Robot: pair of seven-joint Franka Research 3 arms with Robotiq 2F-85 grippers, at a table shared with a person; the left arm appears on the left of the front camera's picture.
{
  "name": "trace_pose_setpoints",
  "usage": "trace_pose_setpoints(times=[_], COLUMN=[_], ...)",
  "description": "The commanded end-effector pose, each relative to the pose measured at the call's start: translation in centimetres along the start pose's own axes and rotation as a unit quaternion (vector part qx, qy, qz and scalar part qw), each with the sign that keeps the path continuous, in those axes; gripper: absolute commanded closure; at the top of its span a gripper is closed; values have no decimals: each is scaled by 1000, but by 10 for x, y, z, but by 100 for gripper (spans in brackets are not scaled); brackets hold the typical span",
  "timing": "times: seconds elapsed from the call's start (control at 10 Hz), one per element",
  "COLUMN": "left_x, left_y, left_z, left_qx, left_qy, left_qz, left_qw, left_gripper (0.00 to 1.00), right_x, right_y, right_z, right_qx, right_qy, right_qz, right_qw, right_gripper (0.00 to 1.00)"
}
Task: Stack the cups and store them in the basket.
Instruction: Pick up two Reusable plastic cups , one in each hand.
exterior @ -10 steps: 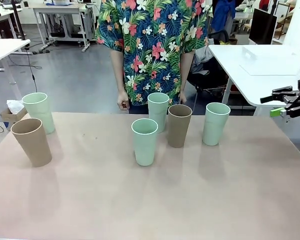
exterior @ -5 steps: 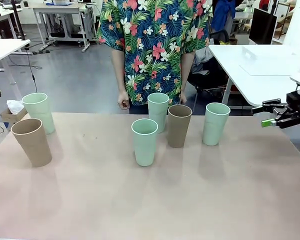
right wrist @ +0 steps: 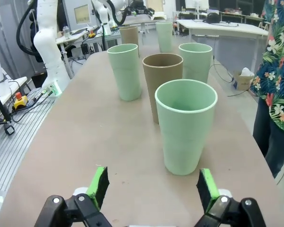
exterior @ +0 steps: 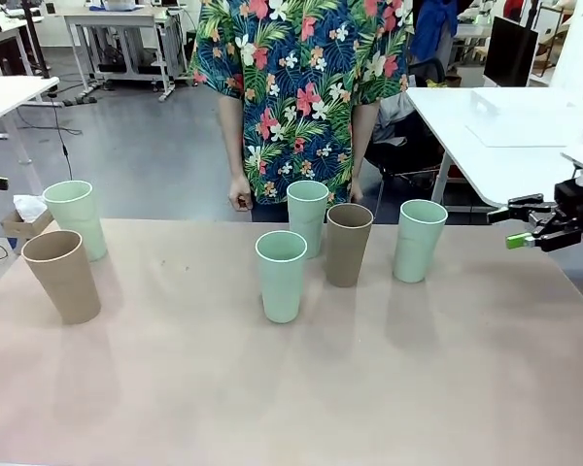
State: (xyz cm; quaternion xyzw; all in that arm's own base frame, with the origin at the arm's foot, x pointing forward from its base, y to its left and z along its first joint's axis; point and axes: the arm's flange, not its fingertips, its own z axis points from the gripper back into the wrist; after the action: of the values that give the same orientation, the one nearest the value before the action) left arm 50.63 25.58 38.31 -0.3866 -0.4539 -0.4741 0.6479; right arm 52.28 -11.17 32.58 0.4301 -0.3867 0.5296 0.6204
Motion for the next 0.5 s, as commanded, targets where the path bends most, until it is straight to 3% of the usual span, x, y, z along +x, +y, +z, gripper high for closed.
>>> trace_pose_setpoints(times=[0.0, 0.4], left_x=[-13, -64], left_y=[36, 70], left_z=[3, 4], left_qx=[-28, -46], left_qy=[-24, -58], left_qz=[19, 17], left_qw=[999, 997], left_gripper=[0, 0], right_x=[-19, -50], right_y=[-14, -31], right_z=[-11, -41], right_qx=[-14, -25], right_qy=[-39, -93], right_qz=[23, 48], right_qw=[999, 994], right_gripper=[0, 0])
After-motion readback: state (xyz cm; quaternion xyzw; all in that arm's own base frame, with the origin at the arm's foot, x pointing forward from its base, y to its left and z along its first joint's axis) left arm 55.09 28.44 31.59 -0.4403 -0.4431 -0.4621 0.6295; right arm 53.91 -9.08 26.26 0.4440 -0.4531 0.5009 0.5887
